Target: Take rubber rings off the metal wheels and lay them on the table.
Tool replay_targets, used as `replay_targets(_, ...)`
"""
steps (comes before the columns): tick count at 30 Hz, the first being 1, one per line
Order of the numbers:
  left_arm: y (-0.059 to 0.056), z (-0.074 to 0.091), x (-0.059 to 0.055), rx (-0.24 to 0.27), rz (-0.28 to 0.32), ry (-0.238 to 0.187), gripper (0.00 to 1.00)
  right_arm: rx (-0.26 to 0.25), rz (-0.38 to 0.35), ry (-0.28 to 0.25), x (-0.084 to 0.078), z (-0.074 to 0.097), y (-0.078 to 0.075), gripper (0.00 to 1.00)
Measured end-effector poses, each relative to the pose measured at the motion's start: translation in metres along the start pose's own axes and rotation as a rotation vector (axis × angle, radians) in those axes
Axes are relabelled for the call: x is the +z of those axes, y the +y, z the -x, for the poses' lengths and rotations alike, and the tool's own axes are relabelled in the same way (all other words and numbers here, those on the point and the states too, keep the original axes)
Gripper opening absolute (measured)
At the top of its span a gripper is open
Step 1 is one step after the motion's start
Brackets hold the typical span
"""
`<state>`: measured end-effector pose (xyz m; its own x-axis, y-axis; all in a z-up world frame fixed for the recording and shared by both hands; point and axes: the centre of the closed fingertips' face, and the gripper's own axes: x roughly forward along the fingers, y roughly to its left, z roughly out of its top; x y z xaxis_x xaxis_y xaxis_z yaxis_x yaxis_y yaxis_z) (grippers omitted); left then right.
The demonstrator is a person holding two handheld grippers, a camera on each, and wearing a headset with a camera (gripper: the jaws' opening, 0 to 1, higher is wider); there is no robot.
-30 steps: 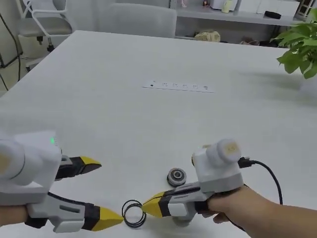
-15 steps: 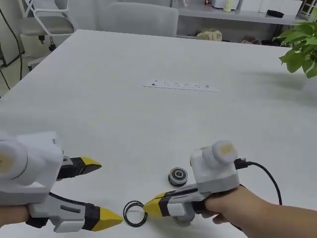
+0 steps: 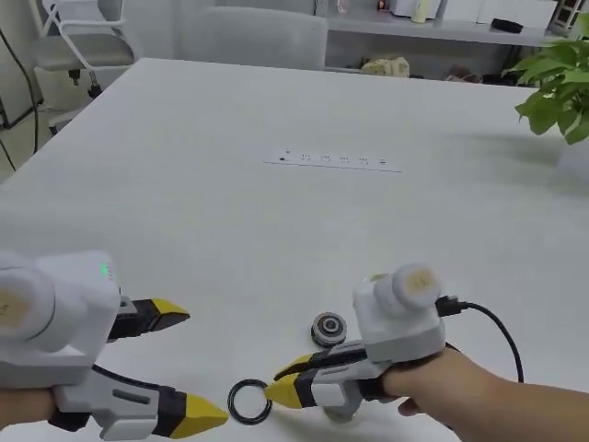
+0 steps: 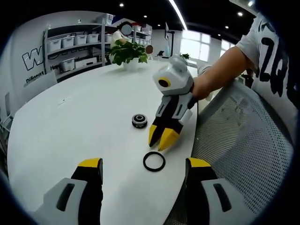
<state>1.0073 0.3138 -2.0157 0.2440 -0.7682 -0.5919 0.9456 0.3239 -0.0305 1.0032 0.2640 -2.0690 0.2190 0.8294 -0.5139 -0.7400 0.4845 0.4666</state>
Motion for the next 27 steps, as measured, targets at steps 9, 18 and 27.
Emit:
replay_targets(9, 0.002, -0.004, 0.006, -0.003, -0.017, 0.005, 0.69, -0.011, 0.019, -0.075, 0.021, 0.014, -0.003, 0.23)
replay_targets(18, 0.01, -0.012, 0.018, -0.002, -0.037, 0.001, 0.68, -0.059, 0.036, -0.136, 0.034, 0.034, -0.017, 0.28)
replay_targets(27, 0.018, -0.027, 0.03, -0.01, -0.041, -0.004, 0.68, -0.118, 0.038, -0.184, 0.04, 0.053, -0.035, 0.31)
